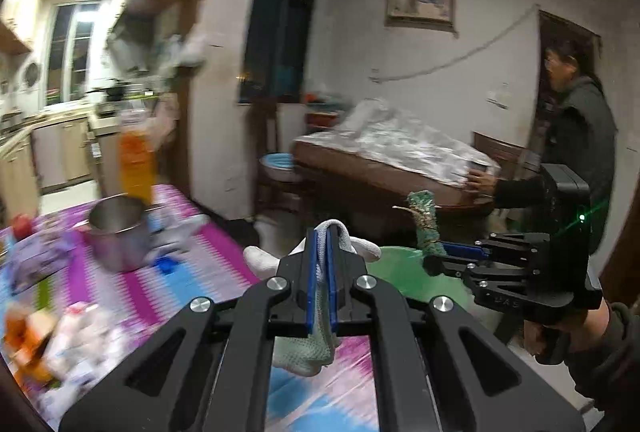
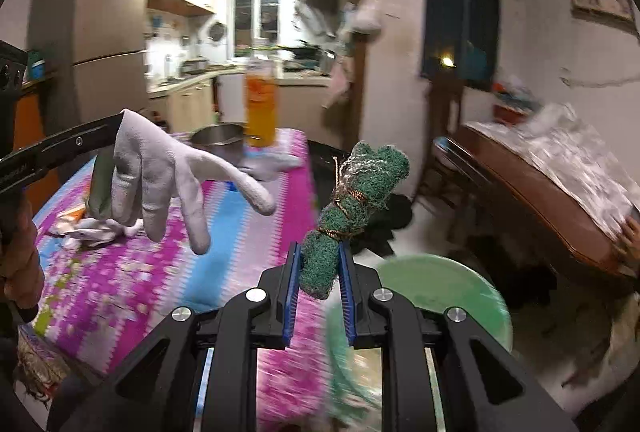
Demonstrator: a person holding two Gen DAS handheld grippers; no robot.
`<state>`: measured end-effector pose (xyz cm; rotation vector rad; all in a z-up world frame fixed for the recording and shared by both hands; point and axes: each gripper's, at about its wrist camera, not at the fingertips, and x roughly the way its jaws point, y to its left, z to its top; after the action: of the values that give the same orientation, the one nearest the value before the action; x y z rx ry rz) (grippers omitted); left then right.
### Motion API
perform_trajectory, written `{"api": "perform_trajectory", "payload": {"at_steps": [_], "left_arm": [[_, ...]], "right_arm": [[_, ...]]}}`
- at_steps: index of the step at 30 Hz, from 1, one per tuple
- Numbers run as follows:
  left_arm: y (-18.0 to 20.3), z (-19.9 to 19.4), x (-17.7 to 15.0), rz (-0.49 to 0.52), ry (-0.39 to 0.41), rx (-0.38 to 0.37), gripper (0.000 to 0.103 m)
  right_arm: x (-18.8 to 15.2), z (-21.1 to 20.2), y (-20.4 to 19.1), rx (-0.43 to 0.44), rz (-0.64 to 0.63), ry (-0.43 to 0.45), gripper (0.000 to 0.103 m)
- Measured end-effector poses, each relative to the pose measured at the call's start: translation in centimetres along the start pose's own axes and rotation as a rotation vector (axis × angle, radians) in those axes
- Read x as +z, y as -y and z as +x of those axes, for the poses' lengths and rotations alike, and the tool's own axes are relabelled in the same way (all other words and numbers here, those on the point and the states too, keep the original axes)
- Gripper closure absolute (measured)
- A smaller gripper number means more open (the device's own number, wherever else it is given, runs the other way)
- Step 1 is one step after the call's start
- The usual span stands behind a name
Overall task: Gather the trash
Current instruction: 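Carry the glove and green bundle in both tools over the green trash bin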
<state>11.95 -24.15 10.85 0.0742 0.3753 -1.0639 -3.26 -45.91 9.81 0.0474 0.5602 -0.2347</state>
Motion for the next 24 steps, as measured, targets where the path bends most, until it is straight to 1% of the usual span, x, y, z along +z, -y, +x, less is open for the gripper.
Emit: {"api": "perform_trajectory", "payload": {"at_steps": [3,6,7,9,11,13,18,24], "left_arm": [[2.7,4.2,0.8,0.007,-0.015,-0.064,0.1],[4.7,7.6,0.9,0.004,-0.037,-0.097,0.1],[5.1,8.4,0.8,0.004,-0.044,-0.102,0.1],[6.4,11.2,0.2,0.005,-0.073,-0.107,0.1],[7.3,13.2,-0.4,0.013,-0.101,-0.096,0.1],[8.2,15.7,-1.4,0.021,-0.14,-0.087,0.1],[9.7,19.6,-3.6,0.026,-0.223,-0.071,0.1],[10.6,21.7,-5.3,0.04,-0.278,-0.037,0.1]], "right_arm": [[-0.6,0.1,4.6,-0.014,0.061,-0.059,0.083],[-2.0,1.1,9.1,-0.024,0.131,-0.134,0.083],[-2.5,1.5,10.4,-0.026,0.155,-0.16,0.083],[-3.6,2.3,12.5,-0.026,0.193,-0.201,0.083],[-4.8,3.3,14.4,-0.03,0.223,-0.237,0.083],[-5.9,4.2,15.4,-0.038,0.237,-0.263,0.083],[-7.4,6.9,15.7,-0.03,0.275,-0.317,0.082],[-8.8,9.1,15.8,-0.029,0.305,-0.345,0.081]]}}
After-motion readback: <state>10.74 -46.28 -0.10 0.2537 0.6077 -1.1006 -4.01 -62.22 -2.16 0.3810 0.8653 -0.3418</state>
